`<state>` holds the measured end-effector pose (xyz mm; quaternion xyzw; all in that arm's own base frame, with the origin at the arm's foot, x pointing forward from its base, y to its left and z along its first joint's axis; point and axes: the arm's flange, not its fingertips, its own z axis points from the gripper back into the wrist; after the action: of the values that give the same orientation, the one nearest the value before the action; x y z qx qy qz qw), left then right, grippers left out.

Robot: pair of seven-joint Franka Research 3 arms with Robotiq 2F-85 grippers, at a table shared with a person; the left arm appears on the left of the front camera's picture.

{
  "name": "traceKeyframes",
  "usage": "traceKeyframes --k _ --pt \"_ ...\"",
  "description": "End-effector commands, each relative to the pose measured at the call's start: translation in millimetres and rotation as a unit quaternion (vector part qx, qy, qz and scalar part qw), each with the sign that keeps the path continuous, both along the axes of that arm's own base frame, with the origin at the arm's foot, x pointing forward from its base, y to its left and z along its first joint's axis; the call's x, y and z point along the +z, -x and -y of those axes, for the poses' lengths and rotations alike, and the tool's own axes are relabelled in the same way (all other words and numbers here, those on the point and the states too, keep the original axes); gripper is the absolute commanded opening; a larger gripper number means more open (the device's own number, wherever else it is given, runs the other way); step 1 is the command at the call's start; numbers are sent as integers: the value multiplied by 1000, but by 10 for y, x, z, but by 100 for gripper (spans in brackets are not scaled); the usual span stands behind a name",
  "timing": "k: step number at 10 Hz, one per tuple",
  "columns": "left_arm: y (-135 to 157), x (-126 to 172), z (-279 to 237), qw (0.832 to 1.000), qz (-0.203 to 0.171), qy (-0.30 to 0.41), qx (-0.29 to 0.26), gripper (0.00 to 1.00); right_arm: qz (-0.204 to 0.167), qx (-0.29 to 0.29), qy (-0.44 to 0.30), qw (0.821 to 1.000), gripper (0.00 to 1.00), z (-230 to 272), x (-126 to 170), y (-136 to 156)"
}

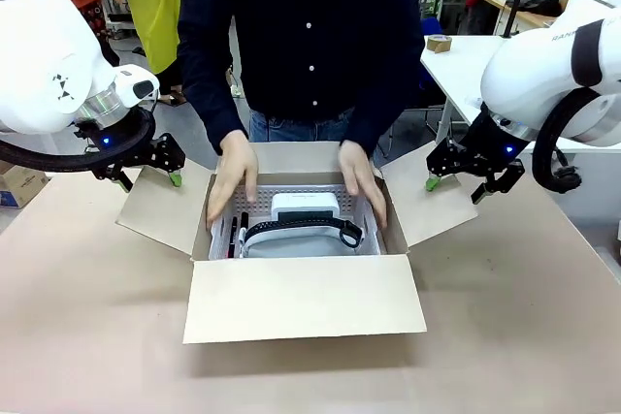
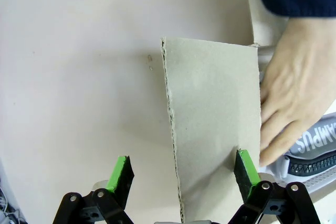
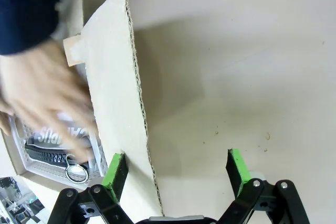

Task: Pack the gift set into the box.
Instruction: Lift both hands away from the flaps of the Package Box.

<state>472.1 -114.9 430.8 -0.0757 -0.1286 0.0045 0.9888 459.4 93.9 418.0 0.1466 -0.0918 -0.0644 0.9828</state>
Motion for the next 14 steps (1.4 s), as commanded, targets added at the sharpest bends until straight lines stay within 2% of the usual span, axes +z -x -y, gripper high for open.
traceKeyframes --k 1,8,9,10,11,12,13,14 --pt "14 22 1 1000 0 -7 6 100 -1 -7 5 1000 100 2 38 -1" --pt "0 0 0 1000 0 0 0 100 0 0 0 1000 100 0 0 0" --pt "133 343 -480 991 -18 125 -43 100 29 17 -134 990 100 430 444 211" --pt "271 545 -1049 963 -38 250 -98 100 27 8 -224 974 100 955 757 442" --pt "363 560 -1626 921 -43 369 -115 100 32 -9 -333 942 100 1486 876 669" --pt "408 402 -2045 875 -35 465 -126 100 6 -23 -402 916 100 1850 794 811" --pt "430 148 -2391 826 -34 549 -119 100 -1 -39 -451 892 100 2161 605 950" --pt "451 -165 -2664 778 -17 621 -99 100 14 -71 -483 872 100 2428 369 1102"
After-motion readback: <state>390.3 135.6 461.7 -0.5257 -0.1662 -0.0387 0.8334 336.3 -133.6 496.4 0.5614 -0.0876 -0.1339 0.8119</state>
